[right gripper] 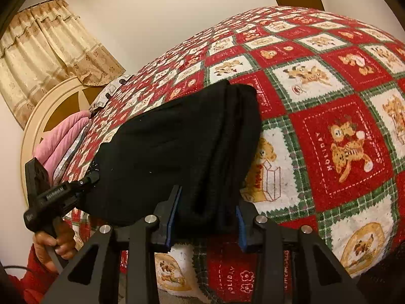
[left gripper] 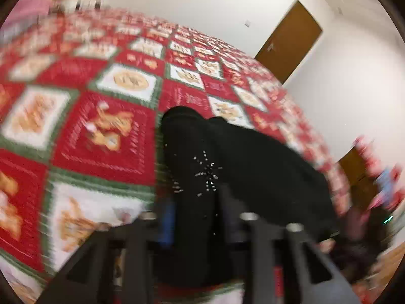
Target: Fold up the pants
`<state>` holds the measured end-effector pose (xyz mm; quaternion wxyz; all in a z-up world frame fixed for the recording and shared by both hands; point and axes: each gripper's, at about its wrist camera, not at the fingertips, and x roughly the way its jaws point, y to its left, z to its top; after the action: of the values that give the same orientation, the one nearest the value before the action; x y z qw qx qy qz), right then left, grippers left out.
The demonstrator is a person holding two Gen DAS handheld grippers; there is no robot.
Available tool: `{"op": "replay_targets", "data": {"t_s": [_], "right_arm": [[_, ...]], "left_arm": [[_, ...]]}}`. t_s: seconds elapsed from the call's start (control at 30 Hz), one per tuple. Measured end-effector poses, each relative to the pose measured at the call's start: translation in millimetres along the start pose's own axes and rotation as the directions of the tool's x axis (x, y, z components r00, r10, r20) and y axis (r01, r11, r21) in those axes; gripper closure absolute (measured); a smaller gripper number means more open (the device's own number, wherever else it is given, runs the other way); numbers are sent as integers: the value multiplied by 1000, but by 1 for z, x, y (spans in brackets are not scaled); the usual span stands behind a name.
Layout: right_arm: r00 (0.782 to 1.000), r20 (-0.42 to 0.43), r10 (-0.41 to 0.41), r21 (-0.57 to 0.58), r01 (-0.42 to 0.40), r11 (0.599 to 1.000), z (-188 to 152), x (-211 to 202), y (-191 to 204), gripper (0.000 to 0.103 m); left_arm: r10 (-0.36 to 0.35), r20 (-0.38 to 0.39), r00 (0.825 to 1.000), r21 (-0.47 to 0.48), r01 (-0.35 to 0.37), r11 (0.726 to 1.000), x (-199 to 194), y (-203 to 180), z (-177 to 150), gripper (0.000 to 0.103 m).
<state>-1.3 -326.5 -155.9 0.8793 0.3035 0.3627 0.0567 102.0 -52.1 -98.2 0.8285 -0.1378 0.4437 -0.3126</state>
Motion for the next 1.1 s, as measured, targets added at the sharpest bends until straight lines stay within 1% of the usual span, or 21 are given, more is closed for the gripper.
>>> {"op": "replay_targets", "data": {"t_s": [0.03,0.07,0.13,0.2,0.33,0.47,0.57,0.67,0.8,1.0,1.1], "right_arm": [[1000,1,3,2,-3,1000,1,-1,1,66],[1000,8,7,7,-7,1000,2,-4,1,66],[1000,23,9,3,-9,1000,4,-9,5,66],[999,48,4,-25,-3,1000,9,-17,12,67],[995,103,6,-77,2,997,17,-34,29,67],[992,125,23,-98,-11,995,28,-42,45,67],[986,162,47,-130,-26,991,40,-49,63,67],[980,180,80,-169,-49,984,55,-49,84,67],[980,165,109,-243,-67,968,69,-39,116,68],[973,140,185,-318,-133,939,87,-24,158,68],[971,117,211,-351,-158,923,97,-12,178,68]], "left_arm": [[-5,3,1000,-21,6,1000,0,2,1,78],[-2,5,1000,-14,2,1000,0,0,1,80],[21,24,999,42,-22,999,-2,-9,-1,82],[31,40,999,85,-34,996,-6,-19,-1,84],[-1,86,996,139,-11,990,-20,-29,7,84],[2,133,991,185,-27,982,-31,-33,15,85],[-3,142,990,164,-20,986,-35,-29,24,85],[20,174,985,164,-49,985,-45,-23,33,85],[50,230,972,166,-90,982,-62,-14,46,85],[99,289,952,117,-138,983,-92,14,72,85],[125,312,942,114,-168,979,-105,25,83,85]]}}
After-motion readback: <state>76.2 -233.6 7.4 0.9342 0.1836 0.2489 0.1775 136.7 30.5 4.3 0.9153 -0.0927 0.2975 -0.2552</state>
